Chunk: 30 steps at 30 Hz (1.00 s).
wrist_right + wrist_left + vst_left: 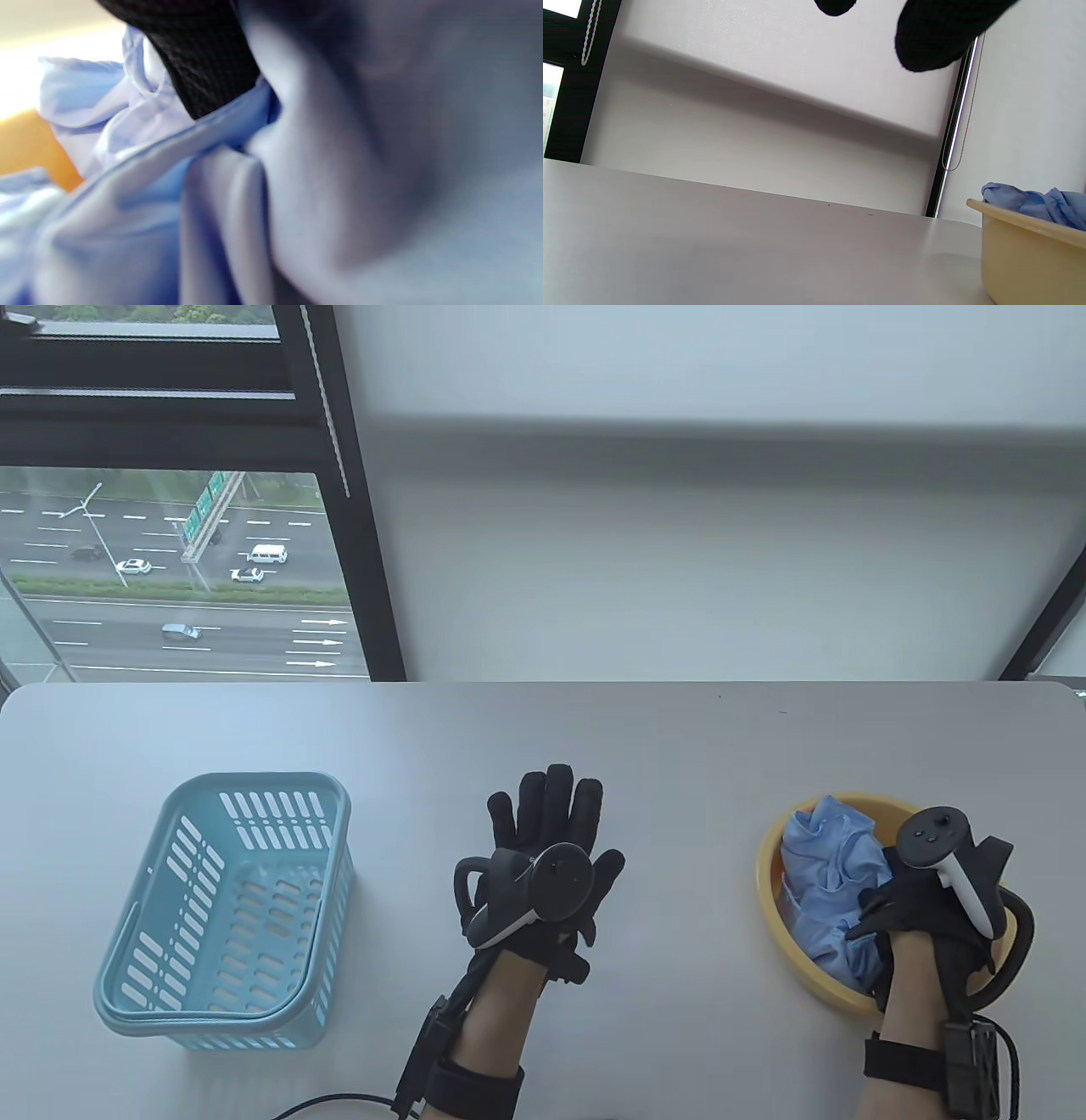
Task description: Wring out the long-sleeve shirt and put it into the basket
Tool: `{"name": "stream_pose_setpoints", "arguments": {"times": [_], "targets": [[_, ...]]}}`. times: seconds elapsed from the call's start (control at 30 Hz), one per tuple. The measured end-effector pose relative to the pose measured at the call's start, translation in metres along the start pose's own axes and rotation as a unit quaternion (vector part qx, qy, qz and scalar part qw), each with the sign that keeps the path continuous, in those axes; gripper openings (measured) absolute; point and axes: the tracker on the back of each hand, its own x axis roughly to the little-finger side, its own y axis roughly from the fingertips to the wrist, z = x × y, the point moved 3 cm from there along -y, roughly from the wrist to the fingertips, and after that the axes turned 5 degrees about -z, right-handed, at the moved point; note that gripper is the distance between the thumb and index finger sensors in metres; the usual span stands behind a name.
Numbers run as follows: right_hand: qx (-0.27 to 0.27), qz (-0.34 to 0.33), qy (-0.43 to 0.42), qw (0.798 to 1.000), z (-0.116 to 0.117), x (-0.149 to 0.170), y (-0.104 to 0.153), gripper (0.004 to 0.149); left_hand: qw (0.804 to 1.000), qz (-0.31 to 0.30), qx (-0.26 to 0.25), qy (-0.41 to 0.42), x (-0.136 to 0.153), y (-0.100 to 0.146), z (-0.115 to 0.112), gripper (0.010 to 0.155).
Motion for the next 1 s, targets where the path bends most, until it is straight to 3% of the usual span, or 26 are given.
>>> {"name": "stream_pose_setpoints", "arguments": {"times": [0.13,0.23,0.33,0.37,0.5,0.67,0.77,0.83,0.93,1.0], "targets": [[0.077,-0.061,-0.085,0.992,-0.031,-0.004,0.021,0.049,1.000,0.001,-0.016,0.008,0.001,0.002,0.009,0.082],[0.149,-0.111,-0.159,0.970,-0.058,-0.009,0.044,0.048,1.000,0.005,-0.020,0.022,0.006,0.003,0.012,0.082],[0.229,-0.178,-0.223,0.931,-0.083,-0.017,0.071,0.047,0.999,0.010,-0.029,0.035,0.011,0.005,0.018,0.082],[0.241,-0.192,-0.236,0.922,-0.087,-0.020,0.077,0.047,0.999,0.011,-0.032,0.042,0.012,0.006,0.020,0.082],[0.285,-0.281,-0.332,0.854,-0.103,-0.036,0.108,0.047,0.995,0.008,-0.060,0.079,0.016,0.010,0.033,0.081],[0.293,-0.368,-0.377,0.798,-0.110,-0.063,0.141,0.046,0.989,-0.009,-0.077,0.124,0.013,0.013,0.044,0.081],[0.284,-0.421,-0.402,0.762,-0.108,-0.084,0.156,0.046,0.976,-0.041,-0.094,0.191,0.009,0.016,0.056,0.083],[0.260,-0.446,-0.413,0.750,-0.103,-0.098,0.161,0.047,0.959,-0.075,-0.101,0.253,0.007,0.018,0.064,0.086],[0.220,-0.485,-0.433,0.728,-0.092,-0.119,0.165,0.046,0.911,-0.136,-0.094,0.378,0.003,0.023,0.075,0.095],[0.194,-0.496,-0.439,0.724,-0.085,-0.130,0.165,0.047,0.893,-0.174,-0.078,0.409,-0.001,0.025,0.082,0.101]]}}
